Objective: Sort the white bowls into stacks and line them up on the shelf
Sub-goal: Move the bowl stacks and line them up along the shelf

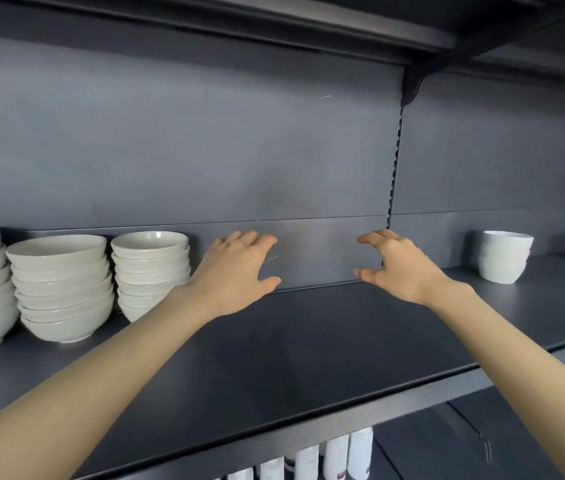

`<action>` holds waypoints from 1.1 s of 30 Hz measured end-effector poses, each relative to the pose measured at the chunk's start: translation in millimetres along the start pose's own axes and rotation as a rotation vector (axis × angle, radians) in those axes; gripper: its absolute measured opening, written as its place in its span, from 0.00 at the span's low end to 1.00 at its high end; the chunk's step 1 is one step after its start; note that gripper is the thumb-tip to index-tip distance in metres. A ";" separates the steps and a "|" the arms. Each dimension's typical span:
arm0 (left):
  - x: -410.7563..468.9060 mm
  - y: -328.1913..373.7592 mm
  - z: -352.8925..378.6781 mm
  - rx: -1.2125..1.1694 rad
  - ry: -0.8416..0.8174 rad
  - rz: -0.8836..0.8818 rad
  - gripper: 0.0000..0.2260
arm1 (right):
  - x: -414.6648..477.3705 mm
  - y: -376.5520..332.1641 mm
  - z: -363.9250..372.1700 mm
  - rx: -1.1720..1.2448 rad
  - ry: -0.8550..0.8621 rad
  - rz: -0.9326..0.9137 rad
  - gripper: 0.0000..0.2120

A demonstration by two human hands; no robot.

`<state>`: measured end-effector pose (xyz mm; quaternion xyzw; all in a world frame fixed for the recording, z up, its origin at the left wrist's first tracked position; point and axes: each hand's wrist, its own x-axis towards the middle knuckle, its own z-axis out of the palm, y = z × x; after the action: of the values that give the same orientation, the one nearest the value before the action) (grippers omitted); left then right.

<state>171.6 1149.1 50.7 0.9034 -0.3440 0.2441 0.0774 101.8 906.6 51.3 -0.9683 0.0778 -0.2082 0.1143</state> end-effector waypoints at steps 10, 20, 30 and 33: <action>76.4 140.0 47.4 -0.019 0.031 -0.040 0.28 | 13.5 155.7 -46.9 -0.058 0.011 -0.035 0.28; 200.5 239.7 80.6 -0.028 0.112 0.086 0.27 | 60.3 292.6 -81.8 -0.065 0.065 0.014 0.27; 303.3 303.9 156.0 -0.154 0.056 0.171 0.29 | 101.3 407.7 -88.8 -0.132 0.069 0.123 0.27; 334.7 332.6 165.7 -0.165 0.060 0.199 0.29 | 118.3 442.1 -94.4 -0.122 0.084 0.126 0.28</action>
<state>232.2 652.9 62.8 0.8475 -0.4485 0.2484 0.1370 123.1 440.1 68.4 -0.9569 0.1560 -0.2361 0.0648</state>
